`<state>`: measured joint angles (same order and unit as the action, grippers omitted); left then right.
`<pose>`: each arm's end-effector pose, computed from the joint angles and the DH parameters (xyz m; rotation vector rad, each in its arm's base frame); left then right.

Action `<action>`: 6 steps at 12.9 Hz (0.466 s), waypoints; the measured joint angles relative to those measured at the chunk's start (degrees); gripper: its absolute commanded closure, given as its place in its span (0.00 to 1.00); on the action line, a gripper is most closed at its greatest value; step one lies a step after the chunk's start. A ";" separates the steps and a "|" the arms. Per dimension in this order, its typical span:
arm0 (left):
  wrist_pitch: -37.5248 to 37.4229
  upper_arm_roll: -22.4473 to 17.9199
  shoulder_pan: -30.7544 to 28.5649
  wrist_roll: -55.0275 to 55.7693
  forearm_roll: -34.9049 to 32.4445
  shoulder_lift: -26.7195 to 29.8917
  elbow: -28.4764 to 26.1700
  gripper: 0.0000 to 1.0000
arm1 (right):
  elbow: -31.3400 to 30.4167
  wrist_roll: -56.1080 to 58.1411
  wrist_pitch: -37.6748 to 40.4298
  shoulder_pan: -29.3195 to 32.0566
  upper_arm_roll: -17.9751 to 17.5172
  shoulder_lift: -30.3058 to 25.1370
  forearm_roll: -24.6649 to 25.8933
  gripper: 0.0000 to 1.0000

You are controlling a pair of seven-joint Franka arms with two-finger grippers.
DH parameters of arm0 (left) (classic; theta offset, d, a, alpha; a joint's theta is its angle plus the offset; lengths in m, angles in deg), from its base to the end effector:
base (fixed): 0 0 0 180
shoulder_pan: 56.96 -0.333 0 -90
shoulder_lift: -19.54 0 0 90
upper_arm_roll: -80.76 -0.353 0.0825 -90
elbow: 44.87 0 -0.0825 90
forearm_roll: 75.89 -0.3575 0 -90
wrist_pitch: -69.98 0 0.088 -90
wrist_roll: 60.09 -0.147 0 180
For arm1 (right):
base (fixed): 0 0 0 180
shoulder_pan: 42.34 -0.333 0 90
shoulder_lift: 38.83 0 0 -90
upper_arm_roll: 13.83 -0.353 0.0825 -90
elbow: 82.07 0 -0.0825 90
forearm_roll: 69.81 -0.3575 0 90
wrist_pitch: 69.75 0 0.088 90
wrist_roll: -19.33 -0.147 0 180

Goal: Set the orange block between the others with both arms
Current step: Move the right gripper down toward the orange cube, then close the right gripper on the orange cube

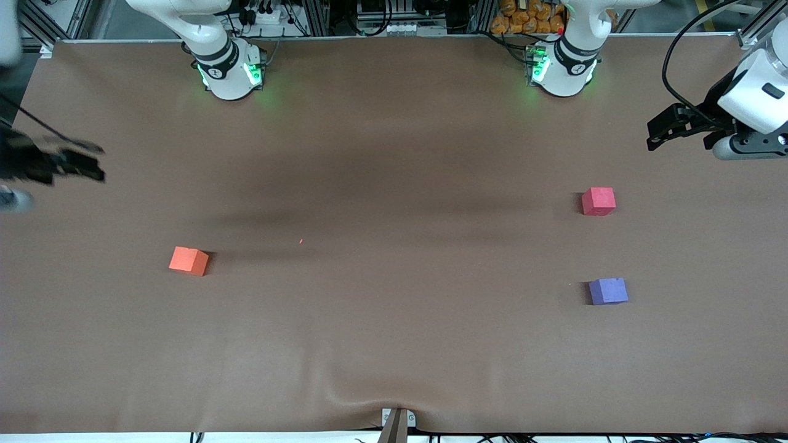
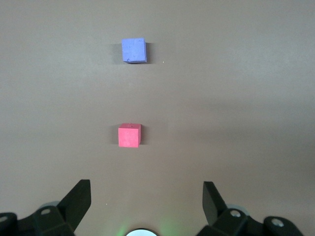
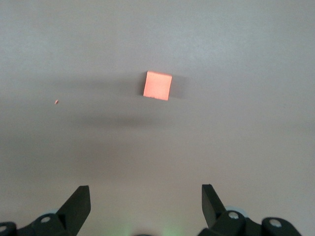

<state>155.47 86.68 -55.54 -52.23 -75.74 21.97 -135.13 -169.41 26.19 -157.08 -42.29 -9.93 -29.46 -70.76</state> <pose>0.4992 -0.0660 0.6346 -3.1337 -0.0143 0.0634 0.5654 -0.0336 0.5488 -3.1096 -0.0781 0.2527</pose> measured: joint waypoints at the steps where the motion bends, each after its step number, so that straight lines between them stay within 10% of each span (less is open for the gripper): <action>1: 0.01 0.03 0.01 0.00 0.00 -0.02 0.15 0.00 | -1.81 0.03 -3.53 -0.07 -0.03 1.97 -0.01 0.00; 6: 0.03 0.03 -0.03 0.00 0.00 -0.22 0.34 0.00 | -6.98 0.07 -19.73 -2.70 -0.13 13.39 -0.01 0.00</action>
<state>155.50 86.71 -55.56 -52.23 -75.74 21.75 -134.79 -176.39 26.26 -176.82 -44.99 -10.06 -16.07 -70.77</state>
